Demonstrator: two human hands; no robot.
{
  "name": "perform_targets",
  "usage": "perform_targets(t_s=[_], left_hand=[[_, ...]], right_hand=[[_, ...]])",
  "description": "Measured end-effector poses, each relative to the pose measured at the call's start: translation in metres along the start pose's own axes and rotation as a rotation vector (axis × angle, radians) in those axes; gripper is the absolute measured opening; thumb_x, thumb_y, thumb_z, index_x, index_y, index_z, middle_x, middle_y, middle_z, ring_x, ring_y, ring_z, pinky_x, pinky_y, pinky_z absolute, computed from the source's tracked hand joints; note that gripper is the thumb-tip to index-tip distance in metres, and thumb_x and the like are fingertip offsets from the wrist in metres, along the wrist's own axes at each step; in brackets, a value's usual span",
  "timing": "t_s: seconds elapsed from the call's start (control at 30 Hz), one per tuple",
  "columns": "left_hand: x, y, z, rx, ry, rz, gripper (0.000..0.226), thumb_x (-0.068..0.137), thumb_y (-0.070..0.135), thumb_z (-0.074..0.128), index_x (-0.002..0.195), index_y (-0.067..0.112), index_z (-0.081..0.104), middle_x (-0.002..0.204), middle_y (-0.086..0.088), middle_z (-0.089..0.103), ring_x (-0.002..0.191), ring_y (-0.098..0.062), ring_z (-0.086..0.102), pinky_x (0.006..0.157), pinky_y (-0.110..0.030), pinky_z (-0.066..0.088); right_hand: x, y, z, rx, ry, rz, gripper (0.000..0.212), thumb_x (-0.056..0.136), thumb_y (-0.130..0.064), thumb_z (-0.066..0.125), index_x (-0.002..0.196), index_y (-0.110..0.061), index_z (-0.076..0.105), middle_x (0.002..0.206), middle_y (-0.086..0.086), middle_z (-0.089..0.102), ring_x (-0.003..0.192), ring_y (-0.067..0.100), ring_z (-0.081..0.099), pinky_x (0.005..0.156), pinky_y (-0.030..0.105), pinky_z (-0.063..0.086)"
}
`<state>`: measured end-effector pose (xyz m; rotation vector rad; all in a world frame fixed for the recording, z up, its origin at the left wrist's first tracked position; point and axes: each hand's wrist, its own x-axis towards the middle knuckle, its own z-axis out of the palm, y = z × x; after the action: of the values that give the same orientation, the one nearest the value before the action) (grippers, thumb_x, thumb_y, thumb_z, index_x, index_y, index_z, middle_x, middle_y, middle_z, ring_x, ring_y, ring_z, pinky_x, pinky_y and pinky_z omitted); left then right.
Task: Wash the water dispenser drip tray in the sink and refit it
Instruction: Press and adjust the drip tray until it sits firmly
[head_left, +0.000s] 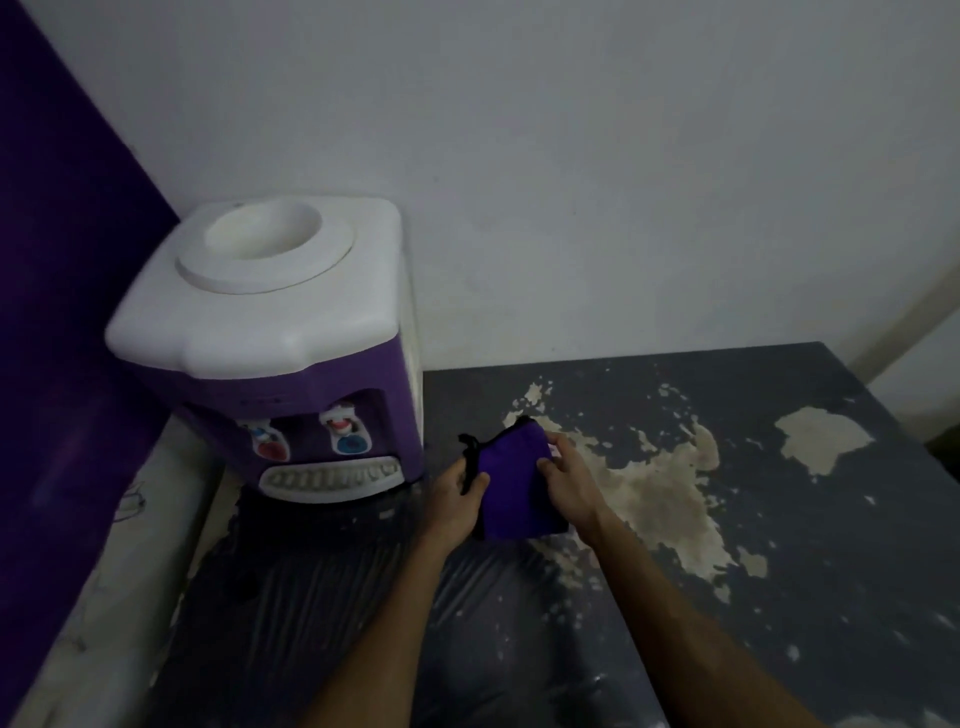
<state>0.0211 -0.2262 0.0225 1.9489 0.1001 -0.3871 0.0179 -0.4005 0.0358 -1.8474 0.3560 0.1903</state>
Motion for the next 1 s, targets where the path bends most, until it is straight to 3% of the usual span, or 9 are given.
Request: perform_targets(t_s=[0.1,0.37,0.47,0.57,0.67,0.77,0.9,1.0], left_hand=[[0.013,0.010,0.023,-0.033,0.008,0.016,0.044,0.096,0.036,0.053,0.138,0.022,0.050,0.135,0.000,0.058,0.122,-0.016,0.055,0.102,-0.043,0.048],[0.053,0.033,0.057,-0.021,0.038,0.023,0.047,0.100,0.026,0.049,0.146,0.021,0.041,0.141,0.002,0.051,0.129,-0.019,0.049,0.106,-0.035,0.043],[0.066,0.035,0.062,-0.021,0.024,-0.012,0.054,0.100,0.020,0.050,0.150,0.024,0.032,0.143,-0.002,0.050,0.126,-0.020,0.051,0.098,-0.030,0.048],[0.075,0.038,0.067,0.007,-0.008,-0.066,0.064,0.099,0.018,0.052,0.153,0.028,0.020,0.133,-0.007,0.055,0.116,-0.021,0.058,0.084,-0.026,0.054],[0.082,0.039,0.074,0.059,-0.054,-0.088,0.068,0.098,0.016,0.053,0.154,0.026,0.017,0.143,-0.003,0.045,0.130,-0.023,0.048,0.103,-0.038,0.047],[0.088,0.027,0.082,0.162,-0.153,-0.096,0.063,0.096,0.021,0.056,0.151,0.028,0.026,0.149,-0.005,0.043,0.131,-0.022,0.047,0.108,-0.044,0.042],[0.081,0.028,0.087,0.221,-0.152,-0.122,0.061,0.097,0.021,0.054,0.151,0.018,0.027,0.151,-0.007,0.039,0.136,-0.022,0.041,0.110,-0.028,0.033],[0.077,0.029,0.089,0.229,-0.171,-0.153,0.058,0.097,0.019,0.054,0.150,0.012,0.029,0.148,-0.007,0.043,0.134,-0.021,0.043,0.102,-0.023,0.034]], right_hand=[[0.014,0.003,-0.024,0.021,-0.008,0.009,0.033,0.105,-0.010,0.038,0.132,-0.026,0.046,0.108,0.005,0.068,0.094,0.024,0.068,0.088,0.043,0.057],[0.053,0.020,-0.057,0.016,-0.018,0.041,0.039,0.105,-0.014,0.037,0.141,-0.030,0.040,0.110,0.006,0.069,0.093,0.026,0.070,0.086,0.050,0.058],[0.073,0.026,-0.064,0.010,-0.027,0.027,0.044,0.105,-0.012,0.038,0.145,-0.030,0.037,0.116,0.006,0.067,0.099,0.026,0.069,0.089,0.050,0.057],[0.098,0.039,-0.069,-0.031,-0.036,-0.003,0.053,0.103,-0.013,0.038,0.149,-0.038,0.031,0.136,0.007,0.058,0.113,0.027,0.063,0.096,0.051,0.053],[0.106,0.032,-0.074,-0.115,-0.061,0.006,0.059,0.103,-0.008,0.039,0.156,-0.031,0.024,0.148,0.009,0.048,0.125,0.027,0.055,0.106,0.039,0.046],[0.108,0.029,-0.078,-0.273,-0.129,0.118,0.064,0.102,-0.006,0.041,0.159,-0.024,0.017,0.147,0.014,0.047,0.123,0.029,0.055,0.091,0.027,0.044],[0.109,0.040,-0.076,-0.477,-0.153,0.187,0.067,0.097,-0.012,0.050,0.157,-0.023,0.020,0.153,0.020,0.039,0.137,0.038,0.041,0.107,0.041,0.043],[0.104,0.041,-0.077,-0.550,-0.157,0.233,0.067,0.098,-0.013,0.045,0.158,-0.024,0.016,0.151,0.022,0.040,0.129,0.039,0.049,0.104,0.043,0.043]])
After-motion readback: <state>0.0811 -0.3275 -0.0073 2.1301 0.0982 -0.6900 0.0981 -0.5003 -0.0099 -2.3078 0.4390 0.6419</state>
